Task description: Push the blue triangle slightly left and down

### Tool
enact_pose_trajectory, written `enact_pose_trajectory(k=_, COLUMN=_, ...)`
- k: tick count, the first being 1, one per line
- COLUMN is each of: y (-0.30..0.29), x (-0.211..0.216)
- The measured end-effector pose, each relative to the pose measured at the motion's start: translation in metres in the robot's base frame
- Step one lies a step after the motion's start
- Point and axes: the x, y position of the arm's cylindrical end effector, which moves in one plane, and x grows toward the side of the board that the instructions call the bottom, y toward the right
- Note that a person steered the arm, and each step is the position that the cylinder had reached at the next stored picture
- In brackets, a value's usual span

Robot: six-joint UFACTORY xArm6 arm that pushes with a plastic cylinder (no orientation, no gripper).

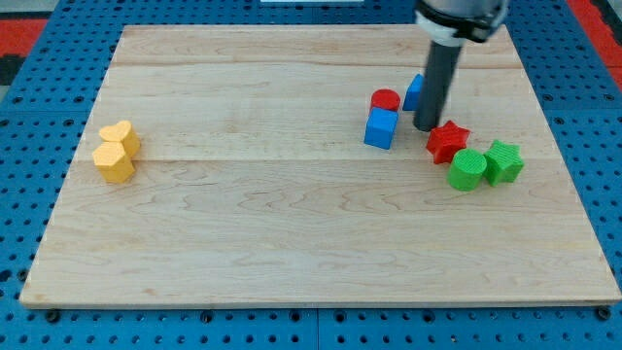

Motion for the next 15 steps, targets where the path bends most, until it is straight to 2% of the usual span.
enact_pose_trajectory(k=1, y=0.033, x=-0.011)
enact_pose_trajectory(k=2, y=0.03, x=-0.028)
enact_pose_trajectory(k=4, y=-0.022, x=-0.035)
enact_pose_trajectory(k=5, y=0.005, x=-0.028)
enact_pose_trajectory(k=6, y=0.018, x=-0.037)
enact_pose_trajectory(k=8, y=-0.029, x=-0.083)
enact_pose_trajectory(k=9, y=-0.035, x=-0.083)
enact_pose_trajectory(k=10, y=-0.011, x=-0.085)
enact_pose_trajectory(k=13, y=-0.083, x=-0.091)
enact_pose_trajectory(k=15, y=-0.061, x=-0.096)
